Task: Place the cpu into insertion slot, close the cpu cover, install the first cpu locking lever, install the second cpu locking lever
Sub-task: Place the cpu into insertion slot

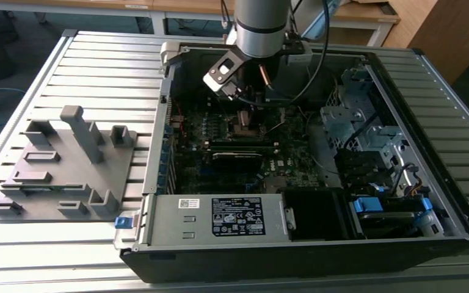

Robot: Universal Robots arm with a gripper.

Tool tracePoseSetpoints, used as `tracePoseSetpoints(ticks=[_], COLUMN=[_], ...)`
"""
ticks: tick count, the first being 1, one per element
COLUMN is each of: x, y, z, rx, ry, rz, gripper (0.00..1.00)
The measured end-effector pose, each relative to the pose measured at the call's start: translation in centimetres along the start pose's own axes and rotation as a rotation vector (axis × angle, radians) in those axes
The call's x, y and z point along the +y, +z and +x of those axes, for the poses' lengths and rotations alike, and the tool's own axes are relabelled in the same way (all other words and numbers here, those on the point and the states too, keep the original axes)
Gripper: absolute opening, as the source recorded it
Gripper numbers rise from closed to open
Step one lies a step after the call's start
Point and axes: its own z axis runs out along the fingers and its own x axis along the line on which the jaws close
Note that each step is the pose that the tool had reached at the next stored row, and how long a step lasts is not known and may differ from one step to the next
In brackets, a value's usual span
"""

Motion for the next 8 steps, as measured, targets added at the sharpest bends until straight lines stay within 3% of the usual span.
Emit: tracePoseSetpoints(ticks=[5,8], x=[-0.06,-0.40], y=[0.33,0.57], z=[0.00,0.01], rx=[-0.0051,-0.0039], ry=[0.079,0.083], rz=[-0.0007,-0.0008], gripper=[0.54,0.54])
